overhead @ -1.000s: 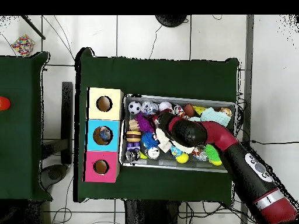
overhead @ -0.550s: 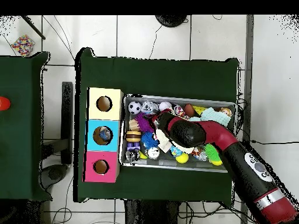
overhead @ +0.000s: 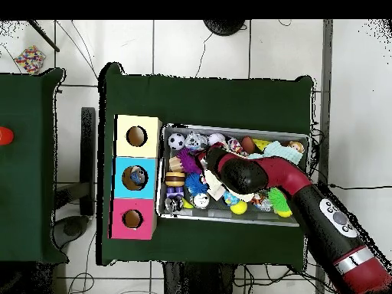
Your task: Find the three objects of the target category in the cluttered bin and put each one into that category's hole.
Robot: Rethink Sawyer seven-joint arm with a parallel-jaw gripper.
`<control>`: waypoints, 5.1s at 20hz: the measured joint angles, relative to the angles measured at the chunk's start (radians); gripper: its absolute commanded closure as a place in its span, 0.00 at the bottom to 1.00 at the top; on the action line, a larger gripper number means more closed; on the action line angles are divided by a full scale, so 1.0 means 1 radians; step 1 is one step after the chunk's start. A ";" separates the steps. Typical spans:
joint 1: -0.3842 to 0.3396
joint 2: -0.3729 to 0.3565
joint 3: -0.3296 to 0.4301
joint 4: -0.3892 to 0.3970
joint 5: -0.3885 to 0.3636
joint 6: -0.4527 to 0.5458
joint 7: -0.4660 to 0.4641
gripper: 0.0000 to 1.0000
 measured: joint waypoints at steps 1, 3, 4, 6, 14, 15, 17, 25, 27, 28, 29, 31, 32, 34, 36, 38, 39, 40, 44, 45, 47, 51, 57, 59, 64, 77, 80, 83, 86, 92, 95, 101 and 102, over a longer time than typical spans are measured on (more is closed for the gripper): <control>0.000 0.001 0.001 0.000 -0.001 0.000 0.000 0.00; -0.001 0.001 0.004 0.000 -0.001 0.000 0.000 0.00; -0.003 0.002 0.010 0.000 -0.002 0.000 0.000 0.00; -0.005 0.002 0.016 0.000 -0.003 0.000 0.000 0.00; -0.008 0.004 0.043 0.000 -0.031 -0.040 0.000 0.00; -0.008 0.004 0.044 0.000 -0.035 -0.047 0.000 0.00; -0.008 0.004 0.045 0.000 -0.045 -0.063 0.000 0.00; -0.005 0.002 0.045 0.000 -0.076 -0.076 0.000 0.00; 0.000 -0.001 0.043 0.000 -0.083 -0.076 0.000 0.00; 0.004 -0.003 0.043 0.000 -0.086 -0.076 0.000 0.00; 0.009 -0.005 0.041 0.000 -0.089 -0.076 0.000 0.00; 0.018 -0.007 0.038 0.000 -0.093 -0.076 0.000 0.00; 0.021 -0.008 0.036 0.000 -0.094 -0.076 0.000 0.00; 0.037 -0.015 0.028 -0.001 -0.095 -0.076 0.000 0.00; 0.067 -0.033 0.013 -0.002 -0.097 -0.076 0.000 0.00; 0.078 -0.042 0.008 -0.002 -0.097 -0.076 0.000 0.00; 0.087 -0.049 0.004 -0.003 -0.098 -0.076 0.000 0.00; 0.095 -0.055 0.000 -0.004 -0.099 -0.076 0.000 0.00; 0.122 -0.081 -0.021 -0.005 -0.108 -0.076 0.000 0.00; 0.127 -0.088 -0.025 -0.005 -0.112 -0.076 0.000 0.00; 0.136 -0.102 -0.035 -0.006 -0.119 -0.076 0.000 0.00; 0.156 -0.128 -0.060 -0.009 -0.126 -0.076 0.000 0.00; 0.185 -0.166 -0.097 -0.022 -0.135 -0.076 0.000 0.00; 0.186 -0.169 -0.101 -0.026 -0.135 -0.076 0.000 0.00; 0.186 -0.166 -0.114 -0.046 -0.135 -0.057 0.000 0.00; 0.189 -0.160 -0.128 -0.068 -0.120 -0.003 0.000 0.00; 0.189 -0.158 -0.128 -0.068 -0.116 0.001 0.000 0.00; 0.187 -0.151 -0.128 -0.068 -0.106 0.001 0.000 0.00; 0.175 -0.130 -0.126 -0.068 -0.080 0.001 0.000 0.00; 0.128 -0.076 -0.108 -0.068 -0.023 0.001 0.000 0.00; 0.114 -0.058 -0.099 -0.069 -0.011 0.001 0.000 0.00; 0.113 -0.035 -0.095 -0.069 -0.002 0.001 0.000 0.00; 0.113 -0.029 -0.094 -0.070 -0.002 0.001 0.000 0.00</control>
